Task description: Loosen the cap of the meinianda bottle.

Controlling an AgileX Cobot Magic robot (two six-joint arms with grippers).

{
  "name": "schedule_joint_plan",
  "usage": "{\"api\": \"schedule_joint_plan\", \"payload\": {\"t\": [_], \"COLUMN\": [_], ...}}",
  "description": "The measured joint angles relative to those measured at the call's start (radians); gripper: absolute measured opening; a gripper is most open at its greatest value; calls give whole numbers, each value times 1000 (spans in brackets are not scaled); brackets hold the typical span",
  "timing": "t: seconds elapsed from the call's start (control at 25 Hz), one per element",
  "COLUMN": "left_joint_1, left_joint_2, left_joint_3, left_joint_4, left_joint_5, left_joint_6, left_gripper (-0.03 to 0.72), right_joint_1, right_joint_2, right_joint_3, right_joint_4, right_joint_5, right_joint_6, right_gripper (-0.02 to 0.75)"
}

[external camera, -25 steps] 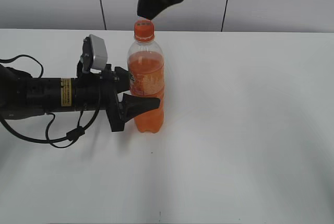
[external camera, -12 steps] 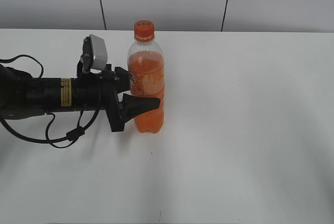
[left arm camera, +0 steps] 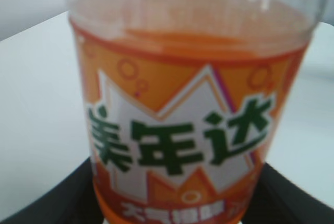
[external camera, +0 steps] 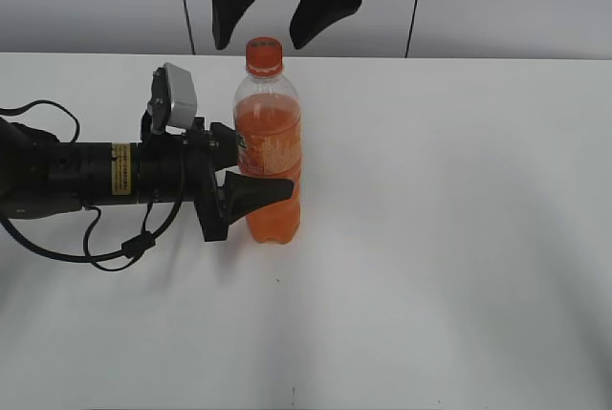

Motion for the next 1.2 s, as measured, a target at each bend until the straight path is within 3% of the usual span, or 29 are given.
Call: {"api": "schedule_joint_plan", "payload": {"t": [0.2,0.6,0.76,0.96,1.2], "left_joint_1": [0,0,0,0,1], "left_joint_2": [0,0,0,0,0], "left_joint_3": [0,0,0,0,0], "left_joint_4": [0,0,0,1,6], "left_joint_5": [0,0,0,0,-2], "left_joint_6": [0,1,0,1,3], "left_gripper": [427,427,427,427,427], "right_joint_1": [0,0,0,0,0], "right_joint_2": [13,32,32,32,32], "right_joint_3": [0,0,0,0,0], "right_joint_4": [-18,-6,-9,-3,1], "right_joint_5": [0,2,2,2,7], "right_joint_6": [0,0,-55,-343,-966], "right_gripper": [538,297,286,282,279]}}
